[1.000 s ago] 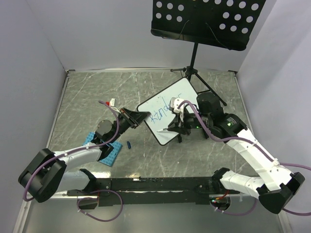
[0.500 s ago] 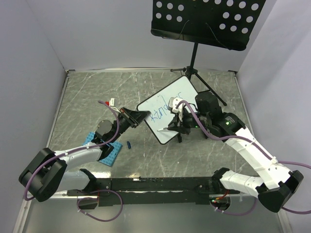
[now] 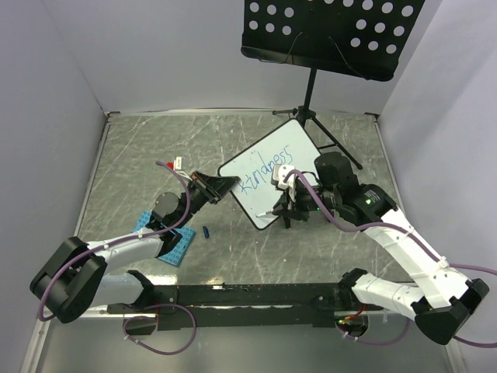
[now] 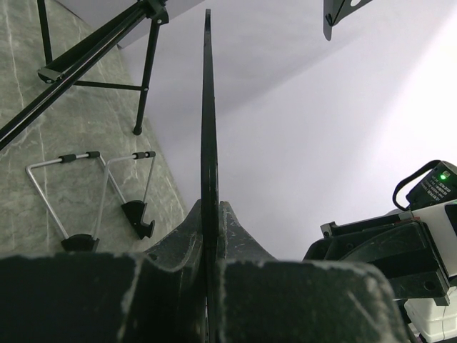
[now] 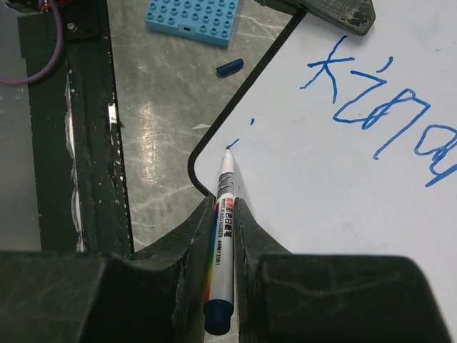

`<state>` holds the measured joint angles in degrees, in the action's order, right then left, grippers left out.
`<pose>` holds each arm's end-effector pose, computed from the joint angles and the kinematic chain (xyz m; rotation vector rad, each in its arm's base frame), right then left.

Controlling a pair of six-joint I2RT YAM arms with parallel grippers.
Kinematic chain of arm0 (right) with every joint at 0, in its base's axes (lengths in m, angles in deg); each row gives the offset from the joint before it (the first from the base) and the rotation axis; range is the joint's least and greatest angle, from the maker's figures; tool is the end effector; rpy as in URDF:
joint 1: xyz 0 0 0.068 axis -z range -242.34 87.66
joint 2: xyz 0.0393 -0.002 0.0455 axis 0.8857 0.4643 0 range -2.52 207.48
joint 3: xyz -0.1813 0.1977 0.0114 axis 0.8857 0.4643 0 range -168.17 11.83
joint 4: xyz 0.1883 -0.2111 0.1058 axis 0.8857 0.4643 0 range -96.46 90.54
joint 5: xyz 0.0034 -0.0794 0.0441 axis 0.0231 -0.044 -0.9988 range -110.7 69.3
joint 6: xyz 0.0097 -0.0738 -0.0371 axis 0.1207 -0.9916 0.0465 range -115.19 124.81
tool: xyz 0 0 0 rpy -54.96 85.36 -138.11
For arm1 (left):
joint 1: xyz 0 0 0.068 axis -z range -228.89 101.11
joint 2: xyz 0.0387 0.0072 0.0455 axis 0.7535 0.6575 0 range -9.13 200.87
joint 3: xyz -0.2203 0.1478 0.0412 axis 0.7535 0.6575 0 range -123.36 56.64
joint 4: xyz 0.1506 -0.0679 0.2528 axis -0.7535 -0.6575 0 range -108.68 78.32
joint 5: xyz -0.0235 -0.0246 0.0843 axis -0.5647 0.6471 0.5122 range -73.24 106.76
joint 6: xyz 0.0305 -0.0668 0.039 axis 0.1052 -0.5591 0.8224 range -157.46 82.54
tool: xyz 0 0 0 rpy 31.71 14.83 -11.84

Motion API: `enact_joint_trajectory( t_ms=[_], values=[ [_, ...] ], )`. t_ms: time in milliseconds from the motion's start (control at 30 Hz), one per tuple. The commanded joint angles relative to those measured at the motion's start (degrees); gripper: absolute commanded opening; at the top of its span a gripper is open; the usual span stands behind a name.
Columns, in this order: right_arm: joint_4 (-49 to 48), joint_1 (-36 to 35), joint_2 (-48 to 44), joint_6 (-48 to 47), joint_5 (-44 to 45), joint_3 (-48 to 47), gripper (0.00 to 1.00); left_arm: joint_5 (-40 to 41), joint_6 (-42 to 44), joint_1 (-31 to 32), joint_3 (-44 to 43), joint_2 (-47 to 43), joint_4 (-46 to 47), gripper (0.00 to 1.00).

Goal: Write a sentence on the whiteboard

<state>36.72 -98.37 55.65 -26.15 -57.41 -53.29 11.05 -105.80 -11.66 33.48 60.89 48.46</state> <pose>0.1914 0.1929 0.3502 -1.4711 1.5752 0.7521 0.2459 -0.1959 0.2220 -0.3179 1.5030 -1.5890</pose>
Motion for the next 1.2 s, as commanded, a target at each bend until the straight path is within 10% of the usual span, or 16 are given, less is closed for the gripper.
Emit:
enact_joint_trajectory(
  t_ms=[0, 1167],
  values=[
    [-0.90, -0.36, 0.10, -0.15, 0.06, -1.41, 0.00, 0.18, -2.15, 0.21, -1.72, -1.99, 11.23, 0.01],
    [2.08, -0.09, 1.33, -1.12, 3.14, -1.24, 0.00, -2.11, -0.75, -0.32, -1.80, -3.40, 9.91, 0.01]
  ],
)
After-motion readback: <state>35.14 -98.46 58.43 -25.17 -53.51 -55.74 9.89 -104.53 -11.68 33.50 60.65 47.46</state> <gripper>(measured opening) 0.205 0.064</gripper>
